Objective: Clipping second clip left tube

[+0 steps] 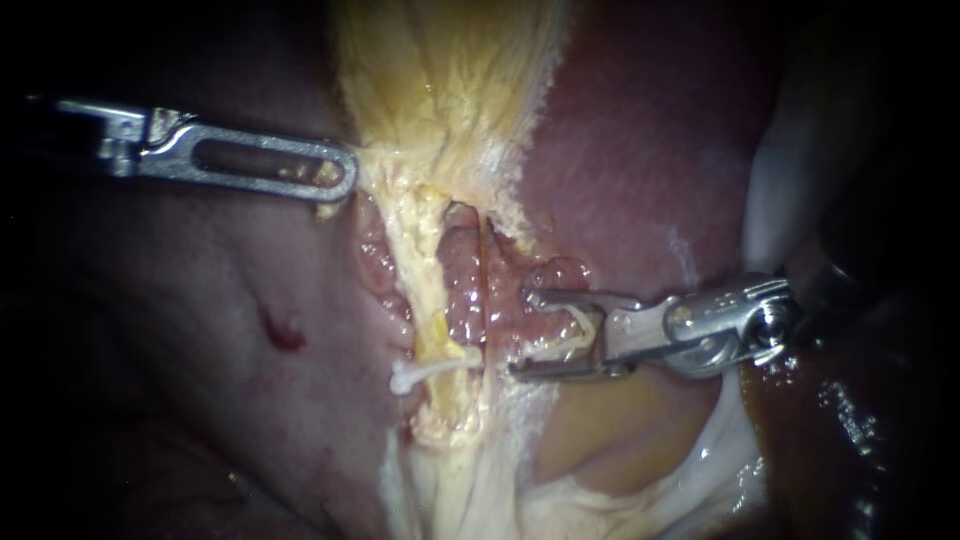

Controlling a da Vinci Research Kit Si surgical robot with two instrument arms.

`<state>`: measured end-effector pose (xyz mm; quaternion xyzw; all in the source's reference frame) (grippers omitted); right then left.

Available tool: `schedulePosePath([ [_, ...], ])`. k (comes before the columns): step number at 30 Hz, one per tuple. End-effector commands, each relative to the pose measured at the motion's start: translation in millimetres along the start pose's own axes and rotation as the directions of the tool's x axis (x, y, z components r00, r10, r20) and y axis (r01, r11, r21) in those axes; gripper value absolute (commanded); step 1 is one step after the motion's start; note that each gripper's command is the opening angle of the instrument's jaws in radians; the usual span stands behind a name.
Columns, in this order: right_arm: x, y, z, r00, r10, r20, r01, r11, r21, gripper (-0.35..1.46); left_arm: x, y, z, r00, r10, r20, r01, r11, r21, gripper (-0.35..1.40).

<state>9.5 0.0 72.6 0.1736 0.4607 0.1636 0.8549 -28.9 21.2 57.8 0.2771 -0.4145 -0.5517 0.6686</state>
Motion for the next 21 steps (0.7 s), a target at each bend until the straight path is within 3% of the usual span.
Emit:
schedulePosePath([
  [1, 0.2, -0.1, -0.3, 1.0, 0.009, -0.011, -0.008, 1.0, 0.006, 0.44, 0.0, 0.0, 0.0, 1.0, 0.0, 0.0, 0.0, 1.0, 0.0, -0.35],
  [11, 2.8, -2.1, -2.3, 0.993, 0.06, -0.105, -0.051, 0.994, 0.093, 0.45, 0.0, 0.0, 0.0, 1.0, 0.0, 0.0, 0.0, 1.0, 0.0, -0.35],
  [21, 5.3, -3.5, -1.8, 0.982, 0.092, -0.166, -0.065, 0.985, 0.159, 0.46, 0.0, 0.0, 0.0, 1.0, 0.0, 0.0, 0.0, 1.0, 0.0, -0.35],
])
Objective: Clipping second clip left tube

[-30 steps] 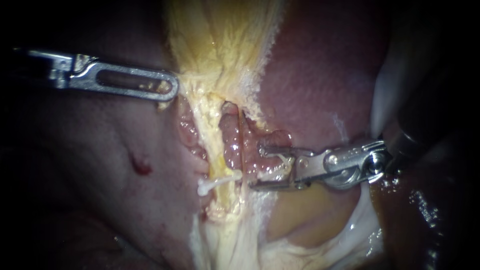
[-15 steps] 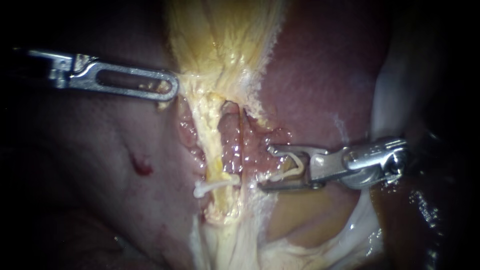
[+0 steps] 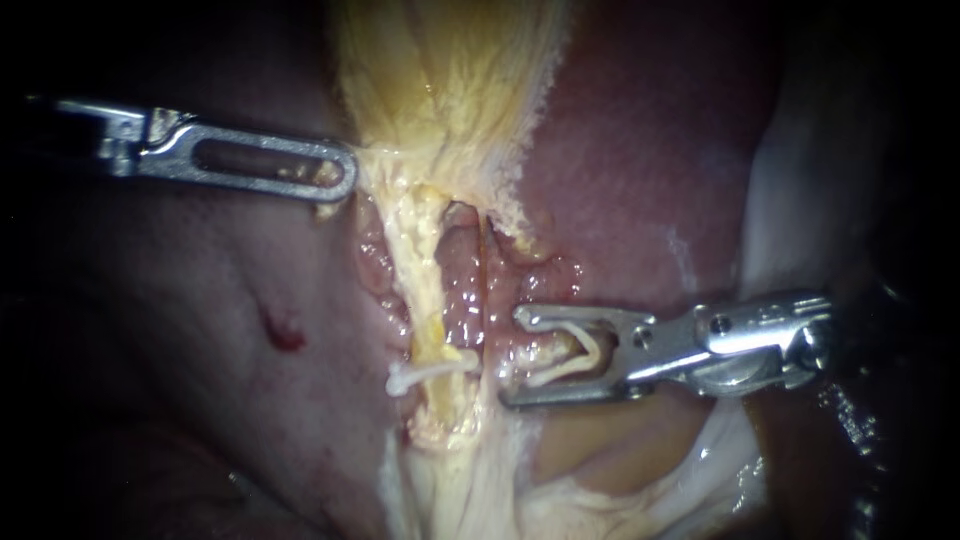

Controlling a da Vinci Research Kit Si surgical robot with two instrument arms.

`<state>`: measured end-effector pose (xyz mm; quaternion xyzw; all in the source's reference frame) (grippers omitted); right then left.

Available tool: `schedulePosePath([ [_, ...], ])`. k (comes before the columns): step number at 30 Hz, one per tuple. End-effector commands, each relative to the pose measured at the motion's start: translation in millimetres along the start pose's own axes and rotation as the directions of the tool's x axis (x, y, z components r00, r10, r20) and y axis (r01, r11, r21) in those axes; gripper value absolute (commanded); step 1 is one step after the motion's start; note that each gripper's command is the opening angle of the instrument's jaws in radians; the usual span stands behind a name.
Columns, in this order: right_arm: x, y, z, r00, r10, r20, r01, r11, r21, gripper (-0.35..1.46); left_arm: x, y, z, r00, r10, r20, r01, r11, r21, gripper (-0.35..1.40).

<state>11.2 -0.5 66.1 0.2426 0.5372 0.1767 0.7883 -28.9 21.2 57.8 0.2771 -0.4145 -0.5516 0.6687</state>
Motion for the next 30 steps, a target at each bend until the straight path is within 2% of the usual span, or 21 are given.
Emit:
schedulePosePath([
  [1, 0.0, 0.1, 0.4, 1.0, 0.001, -0.001, -0.001, 1.0, 0.003, 0.46, 0.0, 0.0, 0.0, 1.0, 0.0, 0.0, 0.0, 1.0, 0.0, -0.35],
  [7, 0.0, 0.8, 2.0, 1.0, 0.012, -0.013, -0.012, 1.0, 0.008, 0.48, 0.1, 0.0, 0.0, 1.0, 0.0, 0.001, 0.0, 1.0, -0.001, -0.35],
  [20, -1.4, 2.3, 4.6, 1.0, 0.012, -0.015, -0.012, 1.0, 0.01, 0.49, 0.4, -0.3, 0.3, 1.0, 0.0, 0.004, 0.0, 1.0, -0.004, -0.35],
  [30, -2.4, 3.8, 4.9, 0.999, 0.027, -0.017, -0.027, 0.999, 0.023, 0.5, 0.4, -0.3, 0.3, 1.0, 0.0, 0.004, 0.0, 1.0, -0.004, -0.35],
])
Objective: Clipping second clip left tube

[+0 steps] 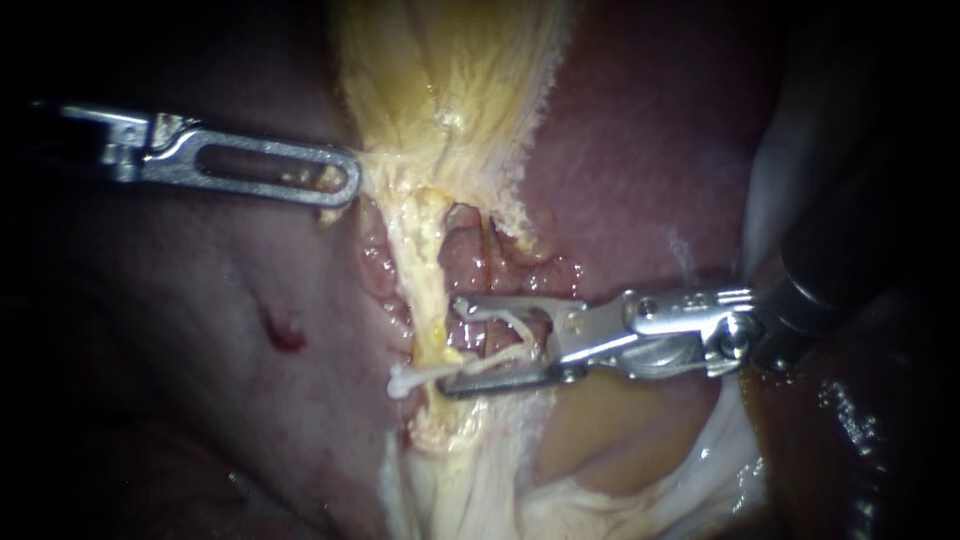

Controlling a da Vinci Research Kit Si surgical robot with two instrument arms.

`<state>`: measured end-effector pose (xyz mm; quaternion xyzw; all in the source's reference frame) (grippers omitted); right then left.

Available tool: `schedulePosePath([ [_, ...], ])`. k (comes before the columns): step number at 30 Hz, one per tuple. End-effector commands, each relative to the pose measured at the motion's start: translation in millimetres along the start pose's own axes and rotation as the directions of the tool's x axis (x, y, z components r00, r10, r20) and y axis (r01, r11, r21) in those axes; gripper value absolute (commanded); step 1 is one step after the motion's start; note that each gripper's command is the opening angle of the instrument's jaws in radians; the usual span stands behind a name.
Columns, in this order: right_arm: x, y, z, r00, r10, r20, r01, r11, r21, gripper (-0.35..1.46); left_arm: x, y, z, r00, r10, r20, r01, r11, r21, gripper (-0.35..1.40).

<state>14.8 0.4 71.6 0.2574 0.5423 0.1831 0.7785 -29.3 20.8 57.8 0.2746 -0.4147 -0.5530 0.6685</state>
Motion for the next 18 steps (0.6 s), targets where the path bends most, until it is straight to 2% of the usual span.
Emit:
schedulePosePath([
  [1, 0.0, 0.1, -0.1, 1.0, 0.0, -0.001, 0.0, 1.0, 0.001, 0.5, 0.0, 0.0, 0.0, 1.0, 0.0, 0.0, 0.0, 1.0, 0.0, -0.35],
  [12, 0.3, 0.2, 0.9, 0.996, 0.053, -0.066, -0.045, 0.993, 0.108, 0.5, 0.1, 0.1, 0.1, 1.0, 0.001, 0.0, -0.001, 1.0, -0.001, -0.35],
  [18, 0.6, 0.3, 2.0, 0.994, 0.068, -0.084, -0.056, 0.988, 0.145, 0.5, 0.1, 0.1, 0.1, 1.0, 0.001, 0.003, -0.001, 1.0, -0.003, -0.35],
])
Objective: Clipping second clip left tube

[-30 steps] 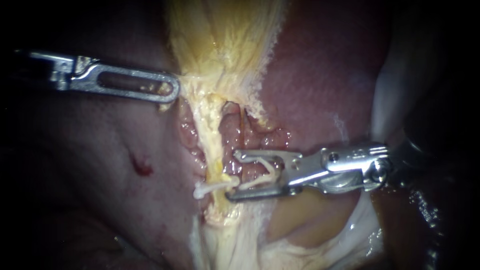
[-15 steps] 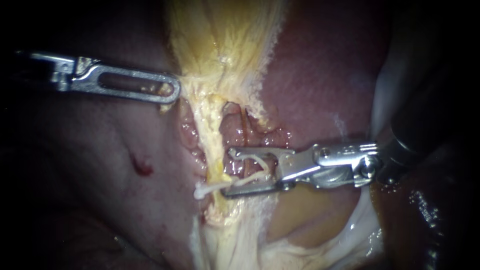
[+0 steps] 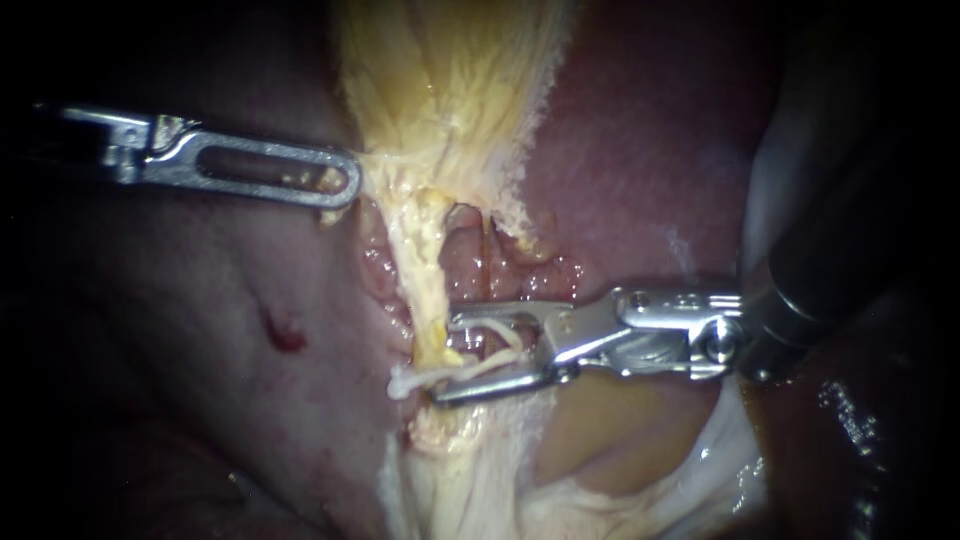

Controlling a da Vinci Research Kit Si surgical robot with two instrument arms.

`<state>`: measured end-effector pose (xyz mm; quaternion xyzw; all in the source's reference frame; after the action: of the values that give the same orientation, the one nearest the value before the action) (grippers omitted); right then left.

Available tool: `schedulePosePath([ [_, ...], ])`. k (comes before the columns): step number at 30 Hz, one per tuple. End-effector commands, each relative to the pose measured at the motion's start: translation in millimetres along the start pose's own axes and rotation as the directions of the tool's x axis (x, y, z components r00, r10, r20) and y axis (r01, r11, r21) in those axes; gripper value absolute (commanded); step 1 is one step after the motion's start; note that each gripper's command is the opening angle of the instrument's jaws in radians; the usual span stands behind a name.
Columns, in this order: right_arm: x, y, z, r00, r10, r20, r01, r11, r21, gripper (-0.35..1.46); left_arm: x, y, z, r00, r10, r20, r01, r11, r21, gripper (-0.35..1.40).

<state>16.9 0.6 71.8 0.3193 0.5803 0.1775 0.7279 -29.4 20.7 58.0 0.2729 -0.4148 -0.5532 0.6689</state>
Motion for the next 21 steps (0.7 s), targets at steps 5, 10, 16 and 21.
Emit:
schedulePosePath([
  [5, -0.2, 0.1, 1.3, 1.0, 0.02, -0.024, -0.019, 0.999, 0.046, 0.5, 0.0, 0.0, 0.1, 1.0, -0.001, 0.001, 0.001, 1.0, -0.001, -0.35],
  [10, -0.4, -0.2, 2.5, 0.998, 0.042, -0.046, -0.037, 0.994, 0.103, 0.5, 0.0, 0.0, 0.1, 1.0, -0.001, 0.001, 0.001, 1.0, -0.001, -0.35],
  [16, -0.5, -0.3, 4.2, 0.995, 0.06, -0.074, -0.048, 0.987, 0.154, 0.5, 0.0, -0.1, 0.2, 1.0, -0.001, 0.001, 0.001, 1.0, -0.002, -0.35],
  [21, -0.4, -0.2, 5.4, 0.994, 0.066, -0.086, -0.051, 0.984, 0.173, 0.5, 0.0, -0.1, 0.3, 1.0, -0.001, 0.002, 0.001, 1.0, -0.002, -0.35],
])
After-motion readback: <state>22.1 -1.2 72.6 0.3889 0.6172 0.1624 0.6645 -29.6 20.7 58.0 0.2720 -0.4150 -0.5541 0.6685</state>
